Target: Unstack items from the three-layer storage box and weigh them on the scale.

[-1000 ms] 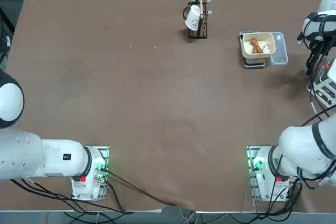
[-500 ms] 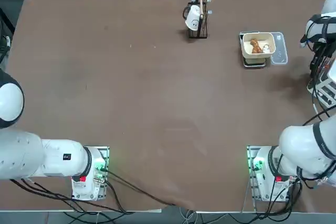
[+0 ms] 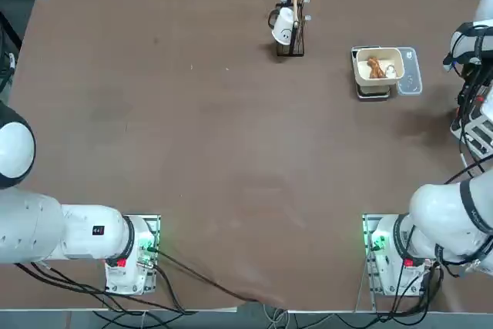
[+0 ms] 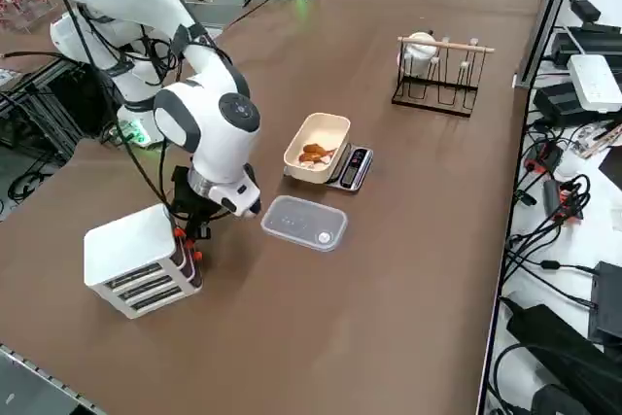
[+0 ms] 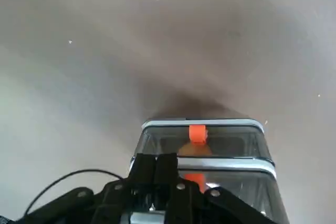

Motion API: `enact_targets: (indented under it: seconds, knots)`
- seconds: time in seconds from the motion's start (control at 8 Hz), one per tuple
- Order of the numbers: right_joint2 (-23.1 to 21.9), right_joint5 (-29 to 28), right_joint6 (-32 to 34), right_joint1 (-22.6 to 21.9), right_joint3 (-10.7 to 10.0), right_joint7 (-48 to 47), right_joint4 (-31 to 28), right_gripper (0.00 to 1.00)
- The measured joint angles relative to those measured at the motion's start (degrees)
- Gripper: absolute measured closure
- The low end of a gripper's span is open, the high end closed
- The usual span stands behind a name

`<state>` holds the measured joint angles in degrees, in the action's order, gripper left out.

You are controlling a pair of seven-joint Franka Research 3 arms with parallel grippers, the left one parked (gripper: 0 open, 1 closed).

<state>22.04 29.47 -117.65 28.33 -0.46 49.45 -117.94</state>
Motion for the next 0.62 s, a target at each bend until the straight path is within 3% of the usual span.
enact_targets:
  seconds: [0.38,0.62]
  knots:
    - [-0.2,-0.6,0.7,0.0,0.3,-0.1,0.2,0.97]
    - [-0.8,-6.2,0.8,-0.2,2.1,-0.1,2.3,0.94]
